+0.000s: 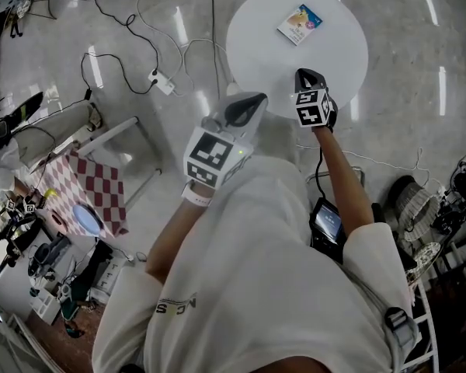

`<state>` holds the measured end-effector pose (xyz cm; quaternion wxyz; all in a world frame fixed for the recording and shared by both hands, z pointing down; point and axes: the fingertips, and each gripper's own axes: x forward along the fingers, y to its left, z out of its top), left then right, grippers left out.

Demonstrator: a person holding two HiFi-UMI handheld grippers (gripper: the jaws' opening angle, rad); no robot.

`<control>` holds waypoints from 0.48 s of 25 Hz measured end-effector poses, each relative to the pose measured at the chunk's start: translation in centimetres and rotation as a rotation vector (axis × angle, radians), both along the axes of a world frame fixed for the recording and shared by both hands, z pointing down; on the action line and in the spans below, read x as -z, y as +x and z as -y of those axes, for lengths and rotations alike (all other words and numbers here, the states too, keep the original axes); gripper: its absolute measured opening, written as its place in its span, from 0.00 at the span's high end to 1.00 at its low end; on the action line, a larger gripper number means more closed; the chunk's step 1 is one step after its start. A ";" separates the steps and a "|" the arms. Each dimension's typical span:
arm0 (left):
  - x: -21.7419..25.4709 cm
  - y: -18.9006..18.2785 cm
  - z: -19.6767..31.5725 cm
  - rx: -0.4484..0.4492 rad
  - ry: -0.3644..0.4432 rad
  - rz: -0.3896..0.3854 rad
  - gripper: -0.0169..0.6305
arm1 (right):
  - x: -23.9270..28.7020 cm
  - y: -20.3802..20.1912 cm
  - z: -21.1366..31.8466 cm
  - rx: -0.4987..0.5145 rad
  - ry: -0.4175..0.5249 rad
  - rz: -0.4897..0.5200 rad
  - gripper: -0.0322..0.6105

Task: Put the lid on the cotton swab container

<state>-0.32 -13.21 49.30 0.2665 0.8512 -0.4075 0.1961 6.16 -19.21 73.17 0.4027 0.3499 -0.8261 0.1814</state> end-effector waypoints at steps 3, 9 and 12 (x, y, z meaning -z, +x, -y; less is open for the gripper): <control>0.2 0.3 0.2 -0.005 0.002 -0.002 0.98 | -0.1 0.0 0.1 -0.014 -0.007 0.001 0.95; 0.8 0.6 -0.2 -0.020 0.016 -0.001 0.98 | 1.0 0.2 -0.5 -0.035 0.002 0.022 0.95; 1.3 0.6 -0.3 -0.024 0.028 -0.001 0.98 | 2.9 0.1 -0.5 -0.043 0.034 0.044 0.95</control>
